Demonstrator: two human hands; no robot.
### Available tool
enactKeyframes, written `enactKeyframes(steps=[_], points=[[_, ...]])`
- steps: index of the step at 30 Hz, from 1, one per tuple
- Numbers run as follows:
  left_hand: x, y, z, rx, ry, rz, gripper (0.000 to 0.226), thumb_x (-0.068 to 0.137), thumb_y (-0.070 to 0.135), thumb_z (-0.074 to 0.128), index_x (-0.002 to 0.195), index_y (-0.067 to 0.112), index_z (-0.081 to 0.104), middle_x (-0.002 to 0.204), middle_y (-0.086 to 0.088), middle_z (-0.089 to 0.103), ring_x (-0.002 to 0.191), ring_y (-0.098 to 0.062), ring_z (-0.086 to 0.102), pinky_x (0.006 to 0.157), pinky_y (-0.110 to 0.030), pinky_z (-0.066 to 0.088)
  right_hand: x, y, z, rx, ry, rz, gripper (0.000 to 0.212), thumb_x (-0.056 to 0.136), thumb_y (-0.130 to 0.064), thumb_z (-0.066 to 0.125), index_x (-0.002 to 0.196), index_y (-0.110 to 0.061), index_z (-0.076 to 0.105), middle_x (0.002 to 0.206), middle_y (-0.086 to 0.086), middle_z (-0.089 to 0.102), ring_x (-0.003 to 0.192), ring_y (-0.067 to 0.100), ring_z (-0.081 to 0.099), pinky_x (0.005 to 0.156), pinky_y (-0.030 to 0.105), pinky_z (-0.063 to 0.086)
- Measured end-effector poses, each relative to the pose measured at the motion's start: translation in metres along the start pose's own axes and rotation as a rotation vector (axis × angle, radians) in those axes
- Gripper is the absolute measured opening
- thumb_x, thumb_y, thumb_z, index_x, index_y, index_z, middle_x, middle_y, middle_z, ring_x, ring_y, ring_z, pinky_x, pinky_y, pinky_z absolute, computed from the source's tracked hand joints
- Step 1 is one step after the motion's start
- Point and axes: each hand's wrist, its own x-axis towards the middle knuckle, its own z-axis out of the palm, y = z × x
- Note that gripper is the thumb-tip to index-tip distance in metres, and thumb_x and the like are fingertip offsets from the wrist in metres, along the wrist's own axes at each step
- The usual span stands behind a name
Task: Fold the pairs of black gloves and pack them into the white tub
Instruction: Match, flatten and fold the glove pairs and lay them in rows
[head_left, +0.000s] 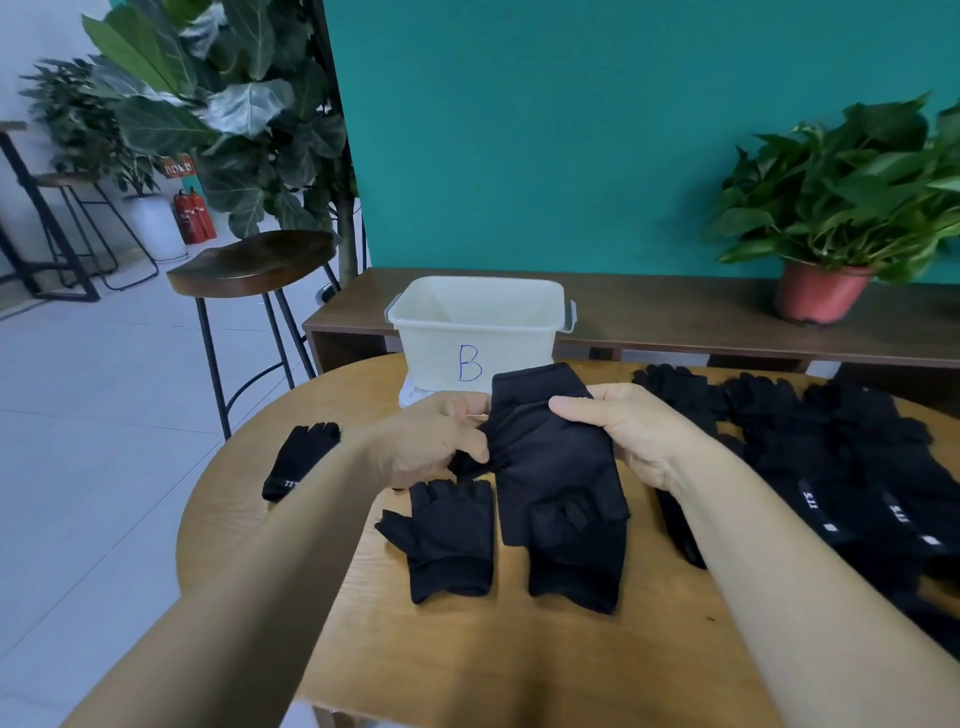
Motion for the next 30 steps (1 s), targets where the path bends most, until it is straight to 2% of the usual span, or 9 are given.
enactKeyframes(steps=[4,7,9,11,13,16,21,24,30], points=[[0.018,-0.005,0.013,-0.013,0.15,0.008,0.038,0.091,0.035,0.069,0.12,0.01,0.067,0.116,-0.009,0.073,0.115,-0.031,0.066,0.106,-0.05,0.045,0.006,0.003,-0.003,-0.044,0.027,-0.026,0.028,0.088,-0.035,0.07,0.103,-0.012,0.075,0.097,0.003,0.077,0.09,0.016,0.071,0.076,0.026,0.051],[0.04,-0.01,0.016,0.098,0.328,0.041,0.079,0.071,0.068,0.068,0.099,-0.006,0.061,0.091,-0.01,0.068,0.086,-0.029,0.064,0.081,-0.044,0.049,0.014,0.009,-0.013,-0.06,0.057,-0.045,0.027,0.089,-0.033,0.069,0.1,-0.01,0.075,0.094,0.004,0.077,0.087,0.015,0.07,0.075,0.024,0.053],[0.055,-0.013,0.018,0.165,0.316,0.06,0.085,0.066,0.075,0.064,0.087,-0.008,0.055,0.083,-0.005,0.057,0.077,-0.023,0.051,0.074,-0.037,0.039,0.022,0.014,-0.022,-0.04,0.085,-0.043,0.022,0.091,-0.027,0.069,0.097,-0.008,0.075,0.093,0.006,0.077,0.088,0.018,0.071,0.079,0.027,0.055],[0.068,-0.014,0.017,0.179,0.24,0.069,0.07,0.078,0.062,0.069,0.089,-0.006,0.057,0.086,-0.006,0.066,0.079,-0.024,0.062,0.077,-0.035,0.046,0.031,0.021,-0.031,-0.024,0.117,-0.027,0.019,0.092,-0.026,0.068,0.097,-0.009,0.075,0.093,0.004,0.077,0.09,0.019,0.072,0.083,0.03,0.056],[0.083,-0.017,0.014,0.164,0.153,0.059,0.027,0.088,0.028,0.075,0.101,0.005,0.065,0.097,-0.004,0.076,0.092,-0.022,0.073,0.084,-0.032,0.055,0.042,0.028,-0.038,-0.024,0.147,-0.019,0.018,0.093,-0.025,0.066,0.097,-0.011,0.075,0.092,0.003,0.077,0.09,0.019,0.072,0.08,0.029,0.056],[0.106,-0.018,0.006,0.224,0.083,0.038,0.025,0.087,0.003,0.072,0.11,0.009,0.064,0.093,-0.004,0.077,0.089,-0.017,0.074,0.079,-0.024,0.057,0.061,0.04,-0.05,-0.034,0.183,-0.026,0.017,0.094,-0.024,0.065,0.097,-0.011,0.076,0.093,0.003,0.077,0.092,0.018,0.072,0.081,0.029,0.055],[0.141,-0.026,-0.005,0.258,0.071,0.026,0.023,0.087,-0.005,0.068,0.104,0.01,0.068,0.09,-0.004,0.077,0.083,-0.015,0.074,0.073,-0.021,0.056,0.088,0.055,-0.064,-0.055,0.222,-0.017,0.019,0.094,-0.024,0.065,0.099,-0.008,0.074,0.095,0.004,0.076,0.09,0.016,0.071,0.077,0.026,0.055],[0.156,-0.031,-0.007,0.282,0.088,0.037,0.024,0.087,-0.004,0.069,0.107,0.01,0.069,0.098,-0.008,0.077,0.091,-0.021,0.074,0.08,-0.027,0.057,0.098,0.06,-0.067,-0.056,0.239,-0.028,0.017,0.095,-0.022,0.064,0.098,-0.009,0.074,0.092,0.002,0.076,0.084,0.01,0.071,0.07,0.019,0.055],[0.163,-0.033,-0.005,0.276,0.092,0.086,0.023,0.088,-0.002,0.07,0.102,0.016,0.07,0.095,-0.003,0.078,0.092,-0.02,0.074,0.087,-0.033,0.056,0.097,0.064,-0.073,-0.038,0.243,-0.096,0.015,0.095,-0.015,0.062,0.1,-0.005,0.073,0.091,0.003,0.076,0.081,0.007,0.071,0.066,0.016,0.054]])
